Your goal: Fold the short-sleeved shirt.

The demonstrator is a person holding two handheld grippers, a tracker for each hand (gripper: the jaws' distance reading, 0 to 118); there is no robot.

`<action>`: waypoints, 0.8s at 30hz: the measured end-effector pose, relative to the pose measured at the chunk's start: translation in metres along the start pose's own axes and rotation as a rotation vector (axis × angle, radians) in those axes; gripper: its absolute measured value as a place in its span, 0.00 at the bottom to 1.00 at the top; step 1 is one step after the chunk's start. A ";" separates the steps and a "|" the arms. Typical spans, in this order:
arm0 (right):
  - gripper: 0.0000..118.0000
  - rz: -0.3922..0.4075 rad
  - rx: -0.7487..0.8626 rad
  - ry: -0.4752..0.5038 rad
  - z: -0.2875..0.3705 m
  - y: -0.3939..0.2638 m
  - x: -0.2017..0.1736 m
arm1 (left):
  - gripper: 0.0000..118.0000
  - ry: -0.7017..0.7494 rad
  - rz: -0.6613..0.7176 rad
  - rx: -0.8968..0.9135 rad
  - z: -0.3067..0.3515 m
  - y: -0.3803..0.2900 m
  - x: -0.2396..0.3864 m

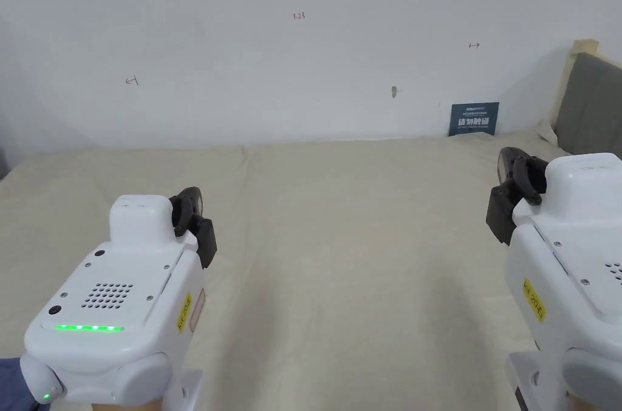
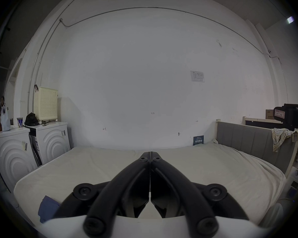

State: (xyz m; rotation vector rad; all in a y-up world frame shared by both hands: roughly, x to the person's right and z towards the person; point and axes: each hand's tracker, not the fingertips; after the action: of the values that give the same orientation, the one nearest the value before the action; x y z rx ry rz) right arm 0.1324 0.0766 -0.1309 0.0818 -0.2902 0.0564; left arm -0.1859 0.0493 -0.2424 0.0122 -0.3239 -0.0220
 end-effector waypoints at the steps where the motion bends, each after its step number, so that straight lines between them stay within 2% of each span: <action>1: 0.00 -0.002 0.001 0.001 0.000 0.000 0.000 | 0.00 0.001 0.000 0.001 0.000 0.000 0.000; 7: 0.00 0.000 0.001 -0.005 0.000 0.000 -0.001 | 0.00 0.008 -0.004 0.007 0.001 -0.001 -0.001; 8: 0.04 0.000 0.001 -0.004 -0.001 0.000 -0.001 | 0.00 0.006 -0.006 0.009 0.001 -0.001 -0.001; 9: 0.16 0.000 -0.001 0.000 -0.001 0.000 -0.001 | 0.08 0.013 -0.007 0.011 0.002 -0.001 0.000; 10: 0.31 0.000 -0.009 0.005 -0.001 0.000 0.000 | 0.25 0.022 -0.007 0.016 0.002 -0.001 0.000; 11: 0.48 -0.002 -0.010 0.010 -0.001 0.000 -0.002 | 0.52 0.025 -0.006 0.020 0.002 -0.001 0.000; 12: 0.69 0.000 -0.014 0.008 -0.002 0.000 -0.003 | 0.87 0.027 -0.006 0.018 0.001 -0.001 0.000; 13: 0.76 0.001 -0.015 0.007 -0.002 -0.001 -0.005 | 1.00 0.028 -0.004 0.007 -0.001 -0.001 0.000; 14: 0.76 0.000 -0.009 0.006 -0.002 -0.002 -0.005 | 1.00 0.025 -0.004 0.013 0.000 -0.001 0.000; 15: 0.76 -0.002 0.002 0.001 -0.001 -0.003 -0.006 | 1.00 0.001 -0.020 0.096 0.003 0.000 0.003; 16: 0.76 -0.001 0.001 -0.002 0.000 -0.004 -0.008 | 1.00 0.041 -0.026 0.046 0.003 -0.002 0.003; 24: 0.76 -0.012 -0.005 -0.011 -0.001 -0.003 -0.005 | 1.00 0.031 -0.060 0.037 0.001 0.002 0.008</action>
State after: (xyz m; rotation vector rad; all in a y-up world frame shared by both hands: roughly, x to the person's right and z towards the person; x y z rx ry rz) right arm 0.1279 0.0736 -0.1338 0.0790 -0.3010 0.0437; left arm -0.1783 0.0509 -0.2385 0.0591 -0.2929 -0.0753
